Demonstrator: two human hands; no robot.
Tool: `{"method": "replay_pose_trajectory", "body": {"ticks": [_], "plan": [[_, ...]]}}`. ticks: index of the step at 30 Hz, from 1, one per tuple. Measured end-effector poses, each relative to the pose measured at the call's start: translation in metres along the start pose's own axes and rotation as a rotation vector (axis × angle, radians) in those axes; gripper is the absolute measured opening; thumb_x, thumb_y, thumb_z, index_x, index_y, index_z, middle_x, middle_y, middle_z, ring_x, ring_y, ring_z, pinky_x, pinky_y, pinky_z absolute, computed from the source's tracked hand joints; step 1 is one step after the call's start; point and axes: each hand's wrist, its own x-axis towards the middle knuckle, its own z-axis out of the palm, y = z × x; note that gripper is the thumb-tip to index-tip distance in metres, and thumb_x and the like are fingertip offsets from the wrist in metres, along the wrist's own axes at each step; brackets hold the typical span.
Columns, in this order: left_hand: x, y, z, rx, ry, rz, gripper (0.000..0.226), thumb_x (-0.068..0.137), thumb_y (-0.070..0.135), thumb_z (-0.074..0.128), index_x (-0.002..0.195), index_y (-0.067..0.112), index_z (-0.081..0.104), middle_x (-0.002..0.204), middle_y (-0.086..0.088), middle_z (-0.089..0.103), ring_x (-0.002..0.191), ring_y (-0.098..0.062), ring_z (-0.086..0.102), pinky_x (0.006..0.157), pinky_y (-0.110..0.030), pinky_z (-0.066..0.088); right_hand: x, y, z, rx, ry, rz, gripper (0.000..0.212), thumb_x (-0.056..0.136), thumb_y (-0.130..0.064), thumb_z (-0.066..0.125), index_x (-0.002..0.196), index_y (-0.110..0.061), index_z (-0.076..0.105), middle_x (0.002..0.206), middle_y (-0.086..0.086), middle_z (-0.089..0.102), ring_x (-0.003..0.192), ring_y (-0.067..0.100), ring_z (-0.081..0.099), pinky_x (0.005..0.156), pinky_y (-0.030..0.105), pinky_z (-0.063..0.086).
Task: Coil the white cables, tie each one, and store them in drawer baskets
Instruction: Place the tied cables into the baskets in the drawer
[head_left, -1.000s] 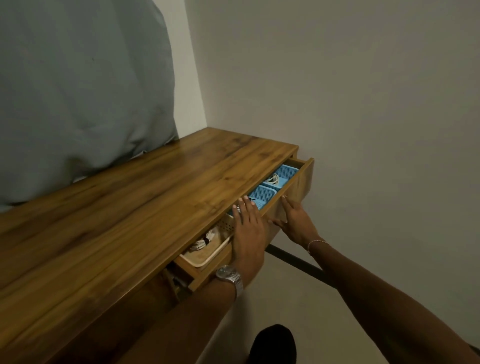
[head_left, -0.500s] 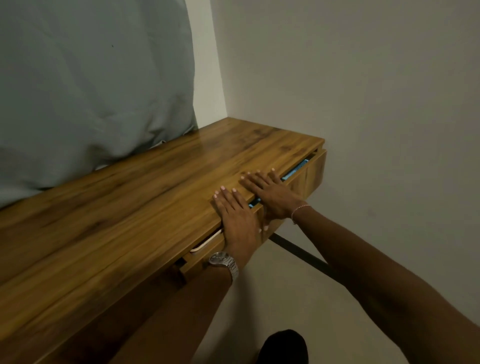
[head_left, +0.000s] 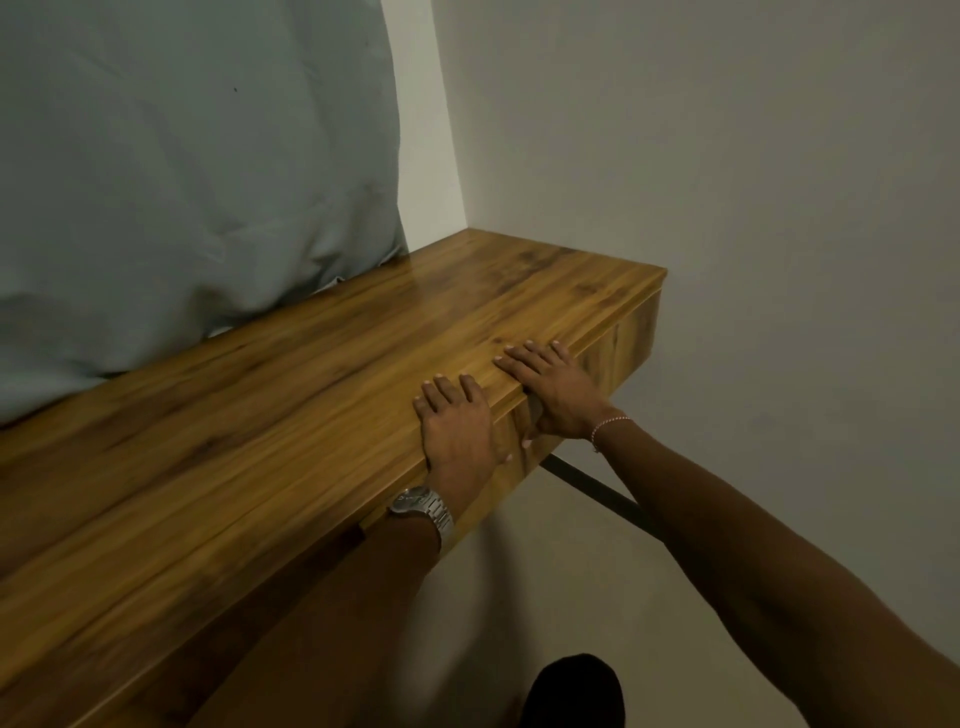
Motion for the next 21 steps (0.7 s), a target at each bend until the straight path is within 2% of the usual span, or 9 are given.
{"method": "replay_pose_trajectory", "body": {"ticks": [5, 14, 21], "plan": [[-0.0019, -0.0003, -0.0001, 0.002, 0.01, 0.015, 0.123, 0.073, 0.068, 0.074, 0.156, 0.001, 0.011, 0.158, -0.035, 0.022, 0.146, -0.049, 0.026, 0.118, -0.058, 0.026, -0.0001, -0.0052, 0.0047, -0.003, 0.046, 0.021, 0.126, 0.061, -0.061, 0.087, 0.16, -0.022, 0.02, 0.166, 0.009, 0.024, 0.153, 0.035, 0.019, 0.122, 0.058, 0.007], [-0.0033, -0.0009, -0.0012, 0.041, 0.044, 0.052, 0.116, 0.078, 0.067, 0.071, 0.155, -0.002, 0.018, 0.154, -0.037, 0.029, 0.141, -0.051, 0.034, 0.114, -0.056, 0.035, -0.0018, -0.0061, 0.0065, -0.034, 0.082, 0.018, 0.122, 0.063, -0.063, 0.085, 0.159, -0.021, 0.023, 0.165, 0.01, 0.027, 0.152, 0.035, 0.024, 0.121, 0.058, 0.012], [-0.0037, 0.0007, -0.0007, 0.055, 0.049, 0.065, 0.109, 0.081, 0.061, 0.07, 0.153, -0.003, 0.021, 0.152, -0.038, 0.031, 0.139, -0.053, 0.037, 0.112, -0.056, 0.037, -0.003, -0.0069, 0.0104, -0.073, 0.114, 0.014, 0.12, 0.058, -0.065, 0.086, 0.155, -0.016, 0.035, 0.158, 0.014, 0.041, 0.145, 0.039, 0.038, 0.117, 0.061, 0.024]]}}
